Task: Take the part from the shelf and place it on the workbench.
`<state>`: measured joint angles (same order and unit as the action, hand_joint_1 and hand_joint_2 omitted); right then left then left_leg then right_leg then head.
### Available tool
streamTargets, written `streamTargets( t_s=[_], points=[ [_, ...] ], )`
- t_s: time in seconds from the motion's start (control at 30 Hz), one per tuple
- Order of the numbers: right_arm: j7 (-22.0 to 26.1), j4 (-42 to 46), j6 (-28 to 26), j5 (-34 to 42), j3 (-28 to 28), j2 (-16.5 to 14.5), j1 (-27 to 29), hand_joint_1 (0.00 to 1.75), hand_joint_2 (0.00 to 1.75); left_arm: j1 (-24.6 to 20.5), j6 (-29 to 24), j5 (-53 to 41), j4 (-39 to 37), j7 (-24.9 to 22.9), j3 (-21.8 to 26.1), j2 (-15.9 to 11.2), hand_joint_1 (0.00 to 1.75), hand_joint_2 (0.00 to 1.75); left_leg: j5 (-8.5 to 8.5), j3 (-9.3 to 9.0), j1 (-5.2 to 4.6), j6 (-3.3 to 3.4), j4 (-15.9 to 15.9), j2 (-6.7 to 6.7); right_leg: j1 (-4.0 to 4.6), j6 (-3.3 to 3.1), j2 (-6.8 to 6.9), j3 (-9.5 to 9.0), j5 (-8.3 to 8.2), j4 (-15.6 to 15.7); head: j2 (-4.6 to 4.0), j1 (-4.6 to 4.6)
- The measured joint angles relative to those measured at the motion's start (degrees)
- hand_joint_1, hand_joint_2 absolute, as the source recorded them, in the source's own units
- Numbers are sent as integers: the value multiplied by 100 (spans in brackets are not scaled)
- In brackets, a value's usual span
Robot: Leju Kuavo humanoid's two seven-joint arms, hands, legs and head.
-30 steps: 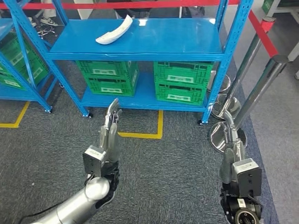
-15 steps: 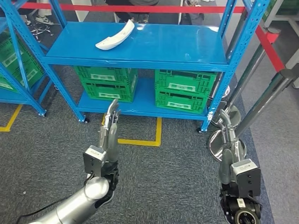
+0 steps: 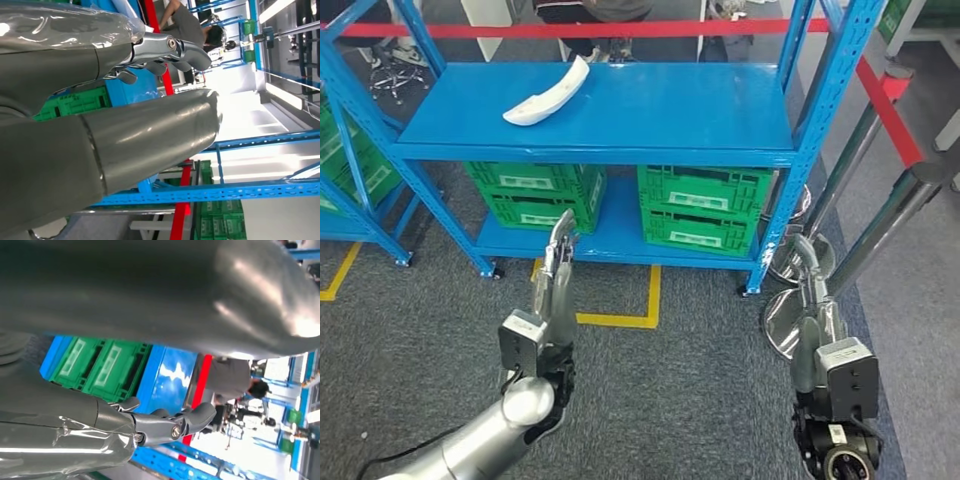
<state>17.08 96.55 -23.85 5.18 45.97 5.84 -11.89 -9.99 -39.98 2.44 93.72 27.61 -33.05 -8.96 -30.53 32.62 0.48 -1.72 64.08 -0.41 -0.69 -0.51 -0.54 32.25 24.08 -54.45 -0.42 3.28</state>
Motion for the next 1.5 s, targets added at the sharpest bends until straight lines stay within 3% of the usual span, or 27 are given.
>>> streamTargets(
  t_s=[0.07,0.1,0.13,0.23,0.3,0.33,0.37,0.47,0.5,0.6,0.77,0.9,1.5],
  points=[
    [-9,-3,24,-7,1,0,-1,0,0,22,0,-1,0,-2,0,-13,0,0,-273,520,8,-42,588,2,-1,-17,-2,-66,62,8,0,28],
    [-9,-4,35,-10,2,0,-2,0,0,34,0,-3,0,-2,0,-20,0,0,-305,672,9,-51,644,2,-1,-19,-8,-110,103,8,0,39],
    [-9,-7,45,-12,2,0,-3,0,0,43,0,-8,0,-2,0,-26,0,0,-183,718,8,-49,495,2,0,-15,-14,-166,148,7,0,53],
    [-8,-20,67,-7,3,0,-18,0,0,61,0,-38,-1,1,3,-44,0,0,687,460,-8,9,-626,6,5,26,-25,-339,292,11,0,81],
    [0,-32,83,13,5,-1,-32,0,0,72,0,-74,0,2,8,-49,0,0,894,365,-46,73,-964,6,12,82,-29,-369,358,15,0,77],
    [9,-38,93,23,7,-2,-38,0,0,81,0,-89,1,2,12,-50,0,0,871,360,-57,97,-960,4,18,109,-30,-380,386,13,0,69],
    [17,-43,99,30,8,-2,-43,0,0,88,0,-103,2,3,17,-50,0,0,901,348,-54,97,-962,-1,26,95,-25,-384,404,10,0,65],
    [31,-54,105,40,10,-2,-59,0,0,104,0,-128,2,0,27,-48,0,0,911,326,-47,66,-973,-15,39,-26,-4,-427,442,21,0,32],
    [32,-55,105,43,10,-2,-63,0,0,106,0,-135,2,-1,28,-47,0,0,901,323,-54,80,-974,-18,35,-35,0,-441,449,37,0,26],
    [27,-56,105,47,11,-2,-67,0,0,109,0,-144,2,-5,28,-46,0,0,873,319,-64,120,-972,-18,33,-23,2,-469,449,91,0,21],
    [26,-56,105,49,11,-2,-69,0,0,114,0,-145,2,-9,28,-46,0,0,860,318,-68,141,-969,-18,26,91,4,-490,450,140,0,20],
    [26,-56,105,56,11,-2,-69,0,0,123,0,-146,2,-10,28,-46,0,0,860,310,-66,144,-968,-16,27,129,4,-493,446,144,0,22],
    [-19,-56,146,140,26,-2,-81,0,0,255,0,-385,49,-104,70,-30,0,0,863,248,-59,139,-1003,-11,33,131,4,-528,451,143,0,22]
  ],
)
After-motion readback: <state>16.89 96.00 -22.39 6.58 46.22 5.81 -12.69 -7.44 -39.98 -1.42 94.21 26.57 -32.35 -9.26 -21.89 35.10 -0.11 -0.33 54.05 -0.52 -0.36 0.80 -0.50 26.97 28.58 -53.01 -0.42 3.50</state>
